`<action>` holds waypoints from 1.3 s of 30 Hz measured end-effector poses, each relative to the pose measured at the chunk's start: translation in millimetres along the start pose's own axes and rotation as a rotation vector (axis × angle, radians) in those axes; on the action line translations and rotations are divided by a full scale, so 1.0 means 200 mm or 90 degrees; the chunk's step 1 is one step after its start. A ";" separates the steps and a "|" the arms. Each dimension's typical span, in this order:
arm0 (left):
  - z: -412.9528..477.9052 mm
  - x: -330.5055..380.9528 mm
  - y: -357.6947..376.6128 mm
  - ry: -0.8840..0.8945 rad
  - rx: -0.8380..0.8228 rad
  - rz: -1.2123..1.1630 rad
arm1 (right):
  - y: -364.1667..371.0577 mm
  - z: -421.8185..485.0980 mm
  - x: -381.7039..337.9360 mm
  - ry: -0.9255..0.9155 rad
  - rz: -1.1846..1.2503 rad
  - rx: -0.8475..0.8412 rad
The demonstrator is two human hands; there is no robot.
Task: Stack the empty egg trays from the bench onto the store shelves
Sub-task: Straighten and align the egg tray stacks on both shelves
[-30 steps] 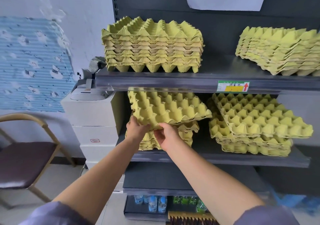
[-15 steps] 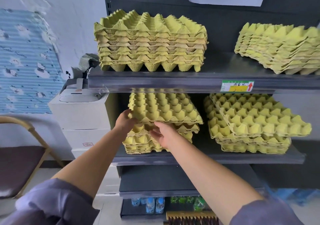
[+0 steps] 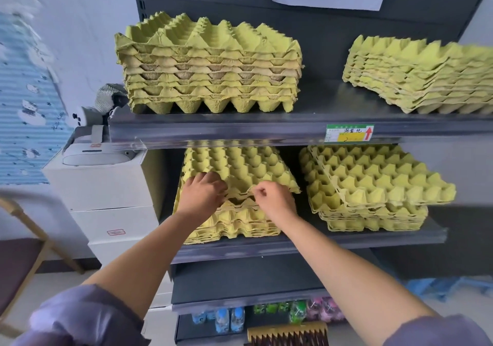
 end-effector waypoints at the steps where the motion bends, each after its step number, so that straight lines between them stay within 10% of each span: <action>1: 0.00 -0.01 0.00 0.001 -0.006 0.003 | -0.06 -0.01 0.01 -0.021 -0.081 0.040; 6: -0.01 -0.11 0.10 -0.024 -0.087 0.006 | -0.15 0.05 0.19 -0.016 -0.300 0.078; 11: -0.04 -0.19 0.15 -0.072 -0.099 -0.031 | -0.02 0.09 0.33 0.030 -0.195 -0.099; 19: -0.06 -0.14 0.23 -0.058 -0.101 0.071 | 0.04 0.05 0.34 -0.001 -0.282 -0.101; 30: -0.10 -0.40 0.31 -0.414 0.003 -0.535 | 0.09 0.11 0.58 0.315 0.559 -0.043; 39: -0.10 -0.49 0.46 -0.514 -0.029 -0.914 | -0.01 0.15 0.50 0.293 0.590 0.025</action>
Point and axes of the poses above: each hand's wrist, its own z-axis towards the middle knuckle, its own y-axis out of the palm, x = y × z, the point moved 9 cm from there along z, towards the middle knuckle, and after that the axes turned 10 degrees about -x, right-handed, at the moved point
